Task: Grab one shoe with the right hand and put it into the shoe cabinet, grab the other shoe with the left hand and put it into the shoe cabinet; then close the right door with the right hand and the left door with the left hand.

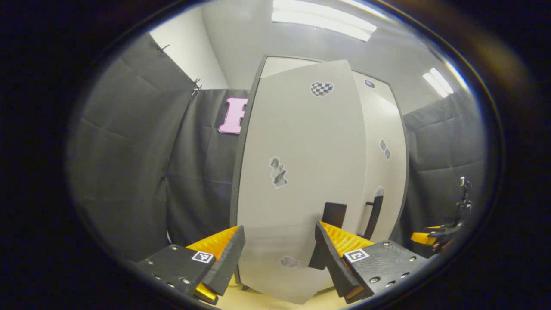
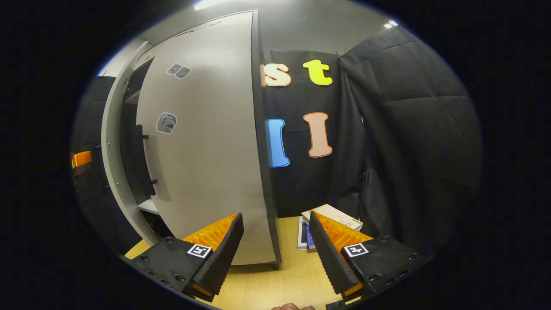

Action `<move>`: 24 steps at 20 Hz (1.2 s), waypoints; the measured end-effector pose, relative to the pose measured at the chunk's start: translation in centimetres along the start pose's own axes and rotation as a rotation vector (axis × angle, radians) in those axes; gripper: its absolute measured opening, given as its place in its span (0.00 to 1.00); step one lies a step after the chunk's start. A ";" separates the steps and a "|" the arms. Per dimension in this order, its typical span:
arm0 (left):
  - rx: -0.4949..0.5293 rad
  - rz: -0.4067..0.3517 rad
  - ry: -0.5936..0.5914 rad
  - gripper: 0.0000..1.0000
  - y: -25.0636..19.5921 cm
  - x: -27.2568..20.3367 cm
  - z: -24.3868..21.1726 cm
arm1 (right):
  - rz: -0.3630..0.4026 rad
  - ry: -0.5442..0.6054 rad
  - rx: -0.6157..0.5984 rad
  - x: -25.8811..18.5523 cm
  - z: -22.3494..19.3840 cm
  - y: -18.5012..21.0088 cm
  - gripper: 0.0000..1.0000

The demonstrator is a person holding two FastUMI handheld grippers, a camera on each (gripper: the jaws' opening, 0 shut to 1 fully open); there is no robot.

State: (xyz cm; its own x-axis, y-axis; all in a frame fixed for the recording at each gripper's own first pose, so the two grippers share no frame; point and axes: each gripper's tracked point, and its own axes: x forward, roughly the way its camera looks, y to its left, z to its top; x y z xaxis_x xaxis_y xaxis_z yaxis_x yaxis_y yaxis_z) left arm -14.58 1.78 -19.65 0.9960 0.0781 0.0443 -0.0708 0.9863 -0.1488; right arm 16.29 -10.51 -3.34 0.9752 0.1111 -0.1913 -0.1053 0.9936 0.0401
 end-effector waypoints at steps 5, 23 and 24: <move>-0.085 0.041 0.013 0.99 3.2 -1.2 -0.3 | -0.023 0.003 0.034 -0.7 0.1 1.5 0.96; -0.058 0.154 0.058 0.93 7.1 -4.7 -1.6 | -0.066 -0.072 0.077 -6.8 5.8 6.9 0.96; -0.069 0.160 0.064 0.94 7.5 -4.8 -2.1 | -0.080 -0.084 0.067 -7.3 6.1 6.4 0.96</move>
State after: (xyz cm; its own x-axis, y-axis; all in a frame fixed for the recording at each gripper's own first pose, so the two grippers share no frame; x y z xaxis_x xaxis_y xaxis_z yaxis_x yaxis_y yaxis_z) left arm -19.79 8.48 -23.07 0.9739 0.2219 -0.0479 -0.2270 0.9495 -0.2167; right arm 9.66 -5.11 4.28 0.9931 0.0263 -0.1141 -0.0156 0.9955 0.0935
